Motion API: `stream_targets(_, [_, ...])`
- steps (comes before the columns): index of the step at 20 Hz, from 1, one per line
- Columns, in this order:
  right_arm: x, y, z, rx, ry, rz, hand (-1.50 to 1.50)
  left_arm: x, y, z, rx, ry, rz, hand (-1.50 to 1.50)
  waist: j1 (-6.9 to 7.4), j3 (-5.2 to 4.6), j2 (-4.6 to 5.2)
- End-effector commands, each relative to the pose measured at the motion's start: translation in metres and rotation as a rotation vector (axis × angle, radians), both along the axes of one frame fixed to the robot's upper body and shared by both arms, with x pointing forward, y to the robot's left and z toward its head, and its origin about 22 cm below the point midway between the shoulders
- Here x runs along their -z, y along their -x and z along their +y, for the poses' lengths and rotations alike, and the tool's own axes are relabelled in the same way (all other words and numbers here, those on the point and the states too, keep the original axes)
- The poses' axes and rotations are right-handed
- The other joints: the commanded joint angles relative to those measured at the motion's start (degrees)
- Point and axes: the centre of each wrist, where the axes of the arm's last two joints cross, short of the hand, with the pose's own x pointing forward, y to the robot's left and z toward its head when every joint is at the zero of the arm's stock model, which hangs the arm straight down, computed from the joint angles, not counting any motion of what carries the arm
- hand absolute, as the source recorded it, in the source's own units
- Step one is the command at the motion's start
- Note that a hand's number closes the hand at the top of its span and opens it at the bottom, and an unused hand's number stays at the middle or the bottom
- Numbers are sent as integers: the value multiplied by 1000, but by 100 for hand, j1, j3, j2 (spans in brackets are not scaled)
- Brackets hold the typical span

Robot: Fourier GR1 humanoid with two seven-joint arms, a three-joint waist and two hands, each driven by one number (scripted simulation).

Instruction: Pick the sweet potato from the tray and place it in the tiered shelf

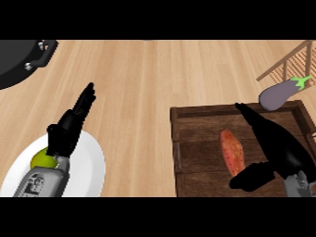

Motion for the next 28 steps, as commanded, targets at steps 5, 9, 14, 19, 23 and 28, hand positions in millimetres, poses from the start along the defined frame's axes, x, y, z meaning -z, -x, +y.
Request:
stream_targets(5, [36, 14, -17, 5, 52, 59, -150, 5, -4, 7, -3, 1, 21, 0, -27, 2, 2])
stream_targets(9, [21, 2, 2, 13, 30, 51, -150, 3, -2, -11, 15, -6, 7, 0, -12, 1, 0])
stream_targets(14, [61, 5, 2, -3, 17, 47, -150, -3, -13, -13, -11, -14, -15, 0, -23, 2, 3])
stream_targets(19, [56, 3, 8, -21, 36, 86, -150, -3, 3, -24, -11, 9, 0, 0, -11, 2, 0])
stream_targets(23, [55, 2, -4, -81, 82, 99, 150, -7, 6, 11, -16, -19, -10, 0, -2, 1, -2])
stream_targets(28, [69, 6, 1, -111, 129, 33, 150, -5, -5, -6, -7, -15, -2, 0, -14, 1, 1])
